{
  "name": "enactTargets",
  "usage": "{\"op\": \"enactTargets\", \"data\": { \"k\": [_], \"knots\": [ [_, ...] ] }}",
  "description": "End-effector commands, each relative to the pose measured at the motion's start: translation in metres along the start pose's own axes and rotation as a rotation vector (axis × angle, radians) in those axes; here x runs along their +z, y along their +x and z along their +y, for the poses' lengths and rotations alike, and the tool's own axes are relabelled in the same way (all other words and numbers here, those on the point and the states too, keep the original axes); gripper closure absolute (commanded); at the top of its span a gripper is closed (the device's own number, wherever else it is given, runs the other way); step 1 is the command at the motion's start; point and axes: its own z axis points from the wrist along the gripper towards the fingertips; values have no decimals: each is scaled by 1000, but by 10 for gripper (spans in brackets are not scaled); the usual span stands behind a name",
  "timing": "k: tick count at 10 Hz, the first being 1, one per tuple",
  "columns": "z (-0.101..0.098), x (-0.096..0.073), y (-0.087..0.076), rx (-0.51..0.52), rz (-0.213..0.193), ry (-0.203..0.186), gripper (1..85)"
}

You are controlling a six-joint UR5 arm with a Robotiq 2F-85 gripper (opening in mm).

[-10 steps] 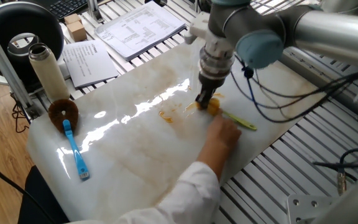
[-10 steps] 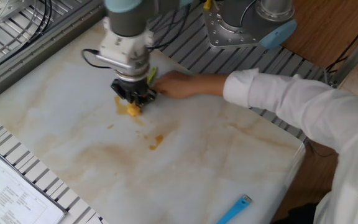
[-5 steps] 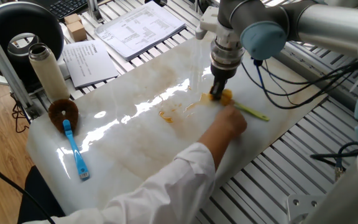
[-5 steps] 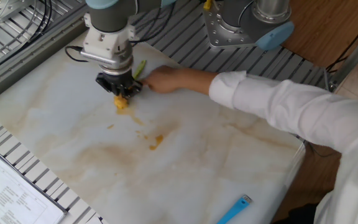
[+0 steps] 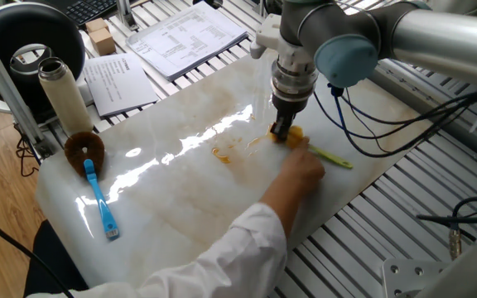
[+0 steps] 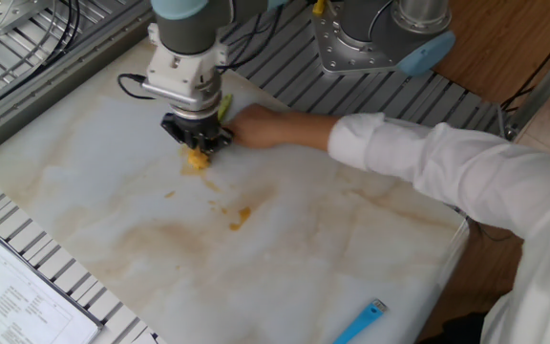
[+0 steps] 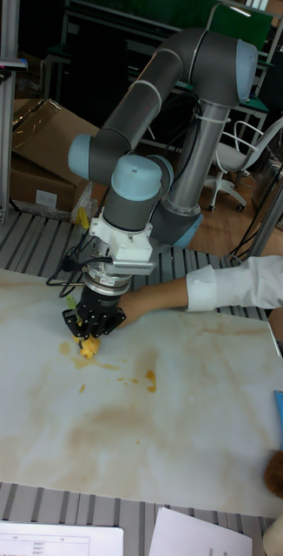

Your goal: Scrub the table with a brush

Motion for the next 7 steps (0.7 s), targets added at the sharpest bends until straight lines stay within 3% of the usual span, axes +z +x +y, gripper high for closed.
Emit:
{"op": "enactTargets", "data": {
  "k": [1,4,7],
  "knots": [
    [12,-3,-2,-41,-20,-42,840],
    [14,-3,-5,-87,-34,-50,840],
    [45,-10,-24,-32,-30,-59,840]
  ]
}}
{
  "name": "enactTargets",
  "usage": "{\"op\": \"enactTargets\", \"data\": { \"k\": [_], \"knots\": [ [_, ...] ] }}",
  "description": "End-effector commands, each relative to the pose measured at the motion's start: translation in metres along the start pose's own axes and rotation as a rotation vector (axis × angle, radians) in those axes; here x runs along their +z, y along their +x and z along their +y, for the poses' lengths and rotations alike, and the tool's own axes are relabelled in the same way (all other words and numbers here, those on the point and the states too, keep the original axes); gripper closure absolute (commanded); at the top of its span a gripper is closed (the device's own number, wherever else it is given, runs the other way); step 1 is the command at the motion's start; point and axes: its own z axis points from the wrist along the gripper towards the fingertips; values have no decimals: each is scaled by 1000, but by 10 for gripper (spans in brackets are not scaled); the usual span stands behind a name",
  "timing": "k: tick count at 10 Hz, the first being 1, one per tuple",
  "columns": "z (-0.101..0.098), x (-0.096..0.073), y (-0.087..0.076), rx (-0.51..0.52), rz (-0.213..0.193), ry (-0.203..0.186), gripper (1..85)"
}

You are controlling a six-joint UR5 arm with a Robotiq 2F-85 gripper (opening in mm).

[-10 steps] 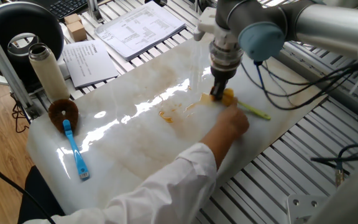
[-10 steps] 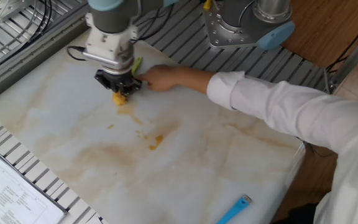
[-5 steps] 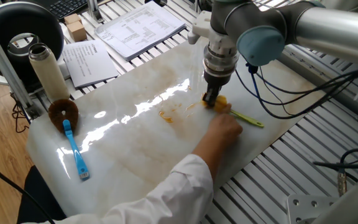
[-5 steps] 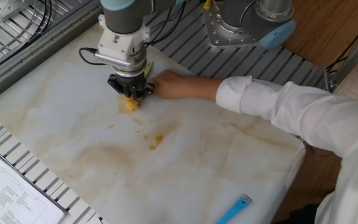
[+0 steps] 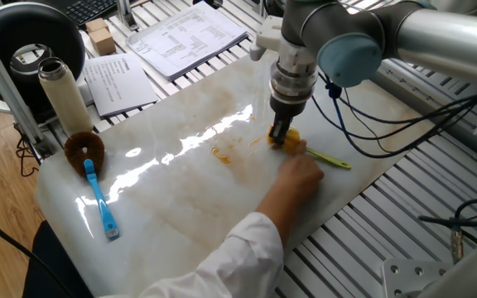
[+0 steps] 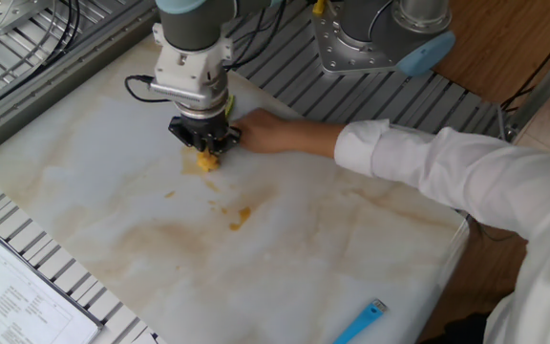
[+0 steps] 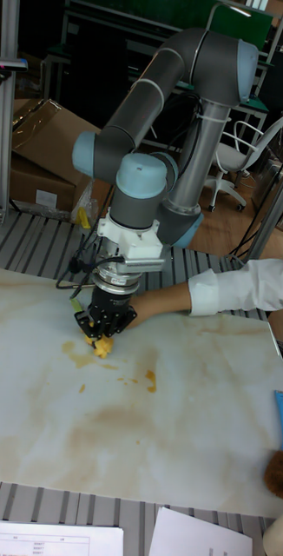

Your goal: Scrub the table with a brush

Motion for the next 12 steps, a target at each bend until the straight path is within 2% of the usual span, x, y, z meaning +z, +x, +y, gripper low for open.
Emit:
{"op": "enactTargets", "data": {
  "k": [1,2,3,5,6,7,8,9,10,11,12],
  "knots": [
    [12,-1,-17,11,-17,-5,840],
    [1,4,-14,-10,-25,3,840],
    [-13,6,-3,-28,-3,47,840],
    [-39,1,20,-114,37,102,840],
    [-56,-1,27,-180,57,150,840],
    [-75,-4,27,-258,80,226,840],
    [-68,-2,25,-243,88,223,840],
    [-48,-6,21,-187,106,230,840],
    [-23,-11,12,-136,98,209,840],
    [-9,-15,4,-138,76,112,840],
    [0,-23,5,-83,77,55,840]
  ]
}}
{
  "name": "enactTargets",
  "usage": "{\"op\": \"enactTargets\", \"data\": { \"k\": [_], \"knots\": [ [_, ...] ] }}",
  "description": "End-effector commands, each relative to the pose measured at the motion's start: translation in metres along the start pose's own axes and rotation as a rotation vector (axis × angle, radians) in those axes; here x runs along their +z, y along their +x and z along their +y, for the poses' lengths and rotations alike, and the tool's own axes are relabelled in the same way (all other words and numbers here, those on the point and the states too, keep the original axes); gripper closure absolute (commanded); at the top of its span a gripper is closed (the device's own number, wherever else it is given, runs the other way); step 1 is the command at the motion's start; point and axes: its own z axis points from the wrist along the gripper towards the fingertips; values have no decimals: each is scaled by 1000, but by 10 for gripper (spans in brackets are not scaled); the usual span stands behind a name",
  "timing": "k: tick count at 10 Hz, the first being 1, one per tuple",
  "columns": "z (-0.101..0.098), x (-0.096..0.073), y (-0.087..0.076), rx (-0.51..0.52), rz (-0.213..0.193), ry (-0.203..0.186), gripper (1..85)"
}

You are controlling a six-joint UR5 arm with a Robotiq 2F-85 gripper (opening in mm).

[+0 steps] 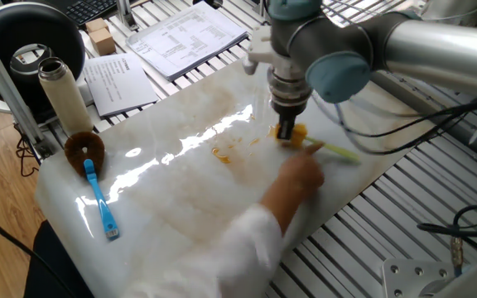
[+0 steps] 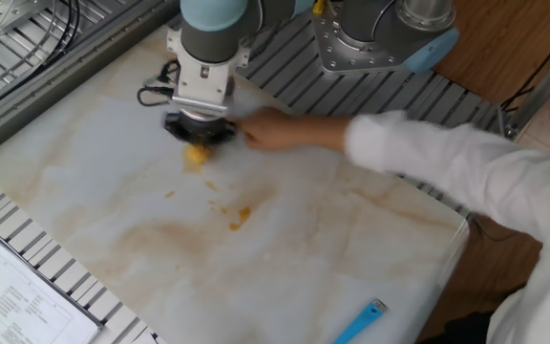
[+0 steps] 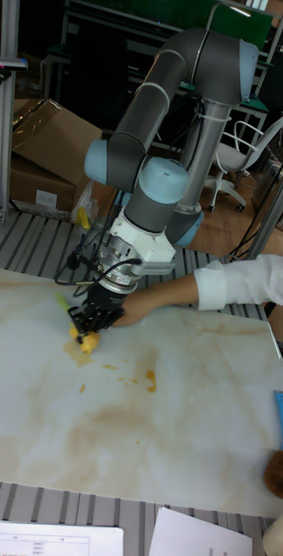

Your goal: Scrub the table with a brush

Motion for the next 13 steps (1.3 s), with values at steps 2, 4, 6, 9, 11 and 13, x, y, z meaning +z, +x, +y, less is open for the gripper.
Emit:
{"op": "enactTargets", "data": {
  "k": [2,4,6,9,11,13],
  "knots": [
    [38,-35,-24,114,-16,-137,840],
    [58,-49,-42,164,-38,-172,840],
    [63,-44,-58,179,-77,-192,840],
    [61,-42,-47,247,-26,-182,840],
    [51,-40,-50,174,-48,-151,840],
    [42,-35,-48,148,-46,-150,840]
  ]
}}
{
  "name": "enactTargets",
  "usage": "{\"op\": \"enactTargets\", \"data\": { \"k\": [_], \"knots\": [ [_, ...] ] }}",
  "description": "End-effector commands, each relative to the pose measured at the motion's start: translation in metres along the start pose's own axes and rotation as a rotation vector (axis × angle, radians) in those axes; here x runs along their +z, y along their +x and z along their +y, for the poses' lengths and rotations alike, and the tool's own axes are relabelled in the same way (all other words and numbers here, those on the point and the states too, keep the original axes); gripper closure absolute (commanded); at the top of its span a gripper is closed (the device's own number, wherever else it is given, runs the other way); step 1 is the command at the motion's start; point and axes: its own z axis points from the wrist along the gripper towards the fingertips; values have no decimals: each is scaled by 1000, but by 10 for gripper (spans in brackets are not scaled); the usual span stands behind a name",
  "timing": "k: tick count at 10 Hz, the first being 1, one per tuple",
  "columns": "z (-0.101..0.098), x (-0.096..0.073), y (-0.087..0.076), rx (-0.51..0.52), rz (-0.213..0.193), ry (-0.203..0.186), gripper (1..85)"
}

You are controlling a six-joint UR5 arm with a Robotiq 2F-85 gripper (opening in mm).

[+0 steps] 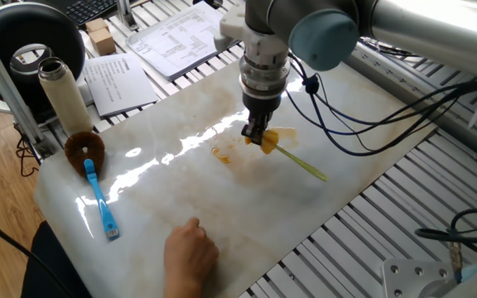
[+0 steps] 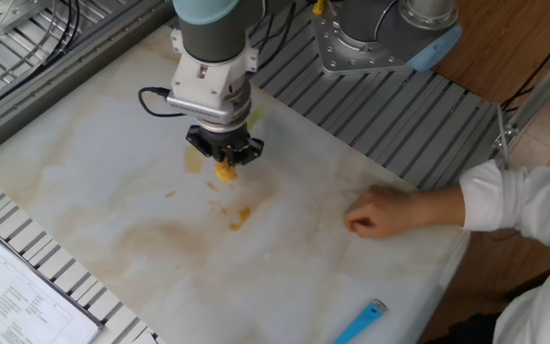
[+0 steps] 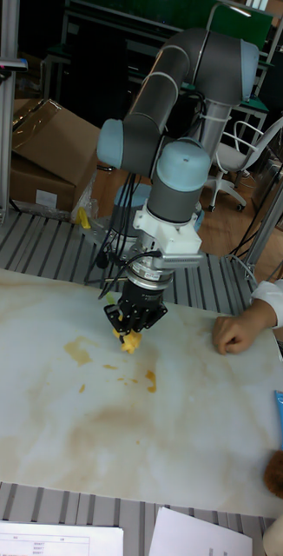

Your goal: Scrub the table with a brush

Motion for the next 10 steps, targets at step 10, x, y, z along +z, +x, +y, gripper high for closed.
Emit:
{"op": "enactTargets", "data": {
  "k": [10],
  "knots": [
    [4,-12,-58,125,-71,-131,840]
  ]
}}
